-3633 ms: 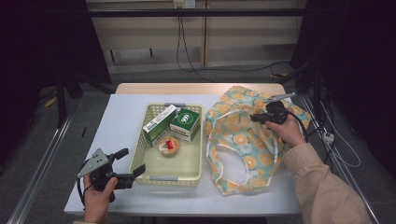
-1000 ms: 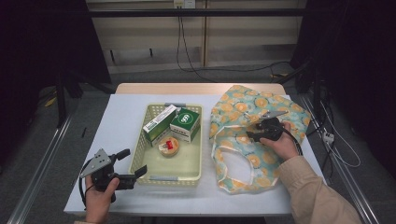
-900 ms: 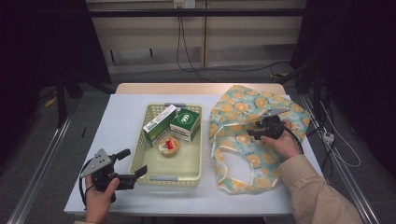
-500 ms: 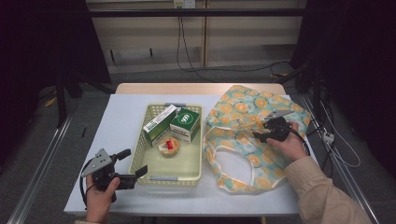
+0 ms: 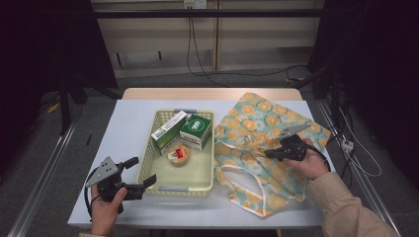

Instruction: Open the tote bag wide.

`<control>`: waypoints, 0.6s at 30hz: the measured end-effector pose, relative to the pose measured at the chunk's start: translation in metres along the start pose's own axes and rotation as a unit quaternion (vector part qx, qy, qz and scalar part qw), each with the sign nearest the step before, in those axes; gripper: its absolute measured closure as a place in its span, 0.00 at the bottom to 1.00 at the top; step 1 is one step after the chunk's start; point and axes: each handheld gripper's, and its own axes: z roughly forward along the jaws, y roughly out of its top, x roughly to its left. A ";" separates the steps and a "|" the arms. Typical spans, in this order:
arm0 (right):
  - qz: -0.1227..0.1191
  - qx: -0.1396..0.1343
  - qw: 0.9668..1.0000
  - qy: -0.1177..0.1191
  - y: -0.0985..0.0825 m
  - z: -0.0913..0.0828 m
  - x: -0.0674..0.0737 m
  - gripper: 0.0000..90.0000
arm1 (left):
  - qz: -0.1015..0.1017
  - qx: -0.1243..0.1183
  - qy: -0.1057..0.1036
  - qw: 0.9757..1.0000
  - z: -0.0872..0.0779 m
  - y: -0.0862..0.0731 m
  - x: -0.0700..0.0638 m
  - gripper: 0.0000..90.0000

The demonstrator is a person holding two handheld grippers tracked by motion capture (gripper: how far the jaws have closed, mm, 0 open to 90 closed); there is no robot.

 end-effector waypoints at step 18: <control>0.020 -0.040 0.999 -0.012 0.015 0.050 -0.013 0.55 | -0.005 -0.003 0.001 1.000 0.000 -0.001 0.001 0.06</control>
